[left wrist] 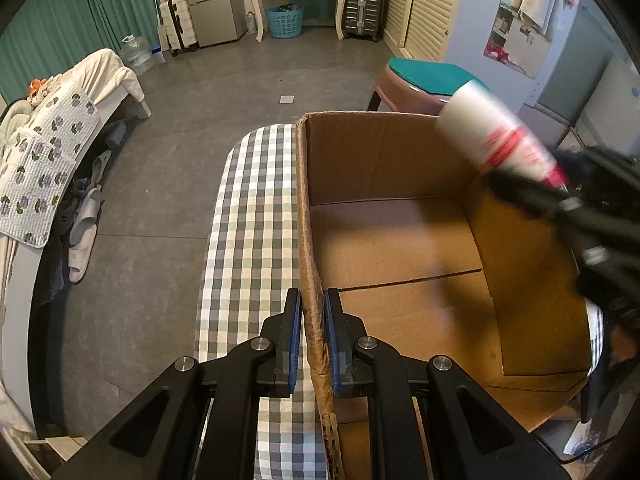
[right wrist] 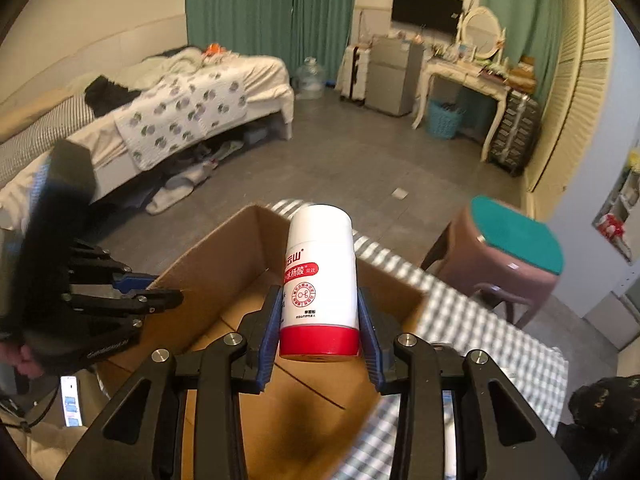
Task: Organize rigid objects
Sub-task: 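Carry the bottle over the box and release it inside with the right gripper, then move the right gripper back to the white cup-shaped device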
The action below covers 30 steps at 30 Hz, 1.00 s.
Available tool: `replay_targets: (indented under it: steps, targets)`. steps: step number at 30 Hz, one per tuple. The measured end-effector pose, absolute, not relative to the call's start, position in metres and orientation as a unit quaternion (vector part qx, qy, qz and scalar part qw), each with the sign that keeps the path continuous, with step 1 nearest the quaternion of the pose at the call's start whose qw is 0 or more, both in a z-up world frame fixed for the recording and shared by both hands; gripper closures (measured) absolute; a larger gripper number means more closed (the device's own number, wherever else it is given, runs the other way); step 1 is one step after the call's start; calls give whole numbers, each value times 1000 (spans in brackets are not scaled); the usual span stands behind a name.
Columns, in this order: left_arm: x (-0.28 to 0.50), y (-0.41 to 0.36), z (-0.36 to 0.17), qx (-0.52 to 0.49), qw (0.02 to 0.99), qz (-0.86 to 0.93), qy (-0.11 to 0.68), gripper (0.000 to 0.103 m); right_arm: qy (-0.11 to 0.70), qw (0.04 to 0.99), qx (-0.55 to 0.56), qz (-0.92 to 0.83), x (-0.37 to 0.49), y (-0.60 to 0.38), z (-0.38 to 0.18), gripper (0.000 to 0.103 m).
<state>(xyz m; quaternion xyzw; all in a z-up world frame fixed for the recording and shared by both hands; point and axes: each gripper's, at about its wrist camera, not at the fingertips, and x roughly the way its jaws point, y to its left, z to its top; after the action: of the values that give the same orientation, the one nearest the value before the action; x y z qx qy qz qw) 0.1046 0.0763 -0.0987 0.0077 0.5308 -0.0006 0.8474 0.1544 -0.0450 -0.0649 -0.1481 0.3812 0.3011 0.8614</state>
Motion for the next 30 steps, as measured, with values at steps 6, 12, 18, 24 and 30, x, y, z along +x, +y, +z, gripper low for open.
replay_targets:
  steps: [6, 12, 18, 24, 30]
  targets:
    - [104, 81, -98, 5, 848, -6, 530, 92, 417, 842, -165, 299, 165, -25, -98, 67]
    - [105, 82, -98, 6, 847, -8, 531, 92, 421, 842, -177, 286, 167, -26, -103, 67]
    - [106, 83, -98, 8, 846, -6, 533, 92, 413, 847, -190, 277, 161, -30, -99, 55]
    - [106, 82, -94, 11, 845, -1, 534, 92, 392, 862, -178, 268, 151, -46, -72, 33]
    - [105, 82, -93, 13, 845, 0, 534, 92, 384, 880, -159, 229, 137, -89, -39, 19]
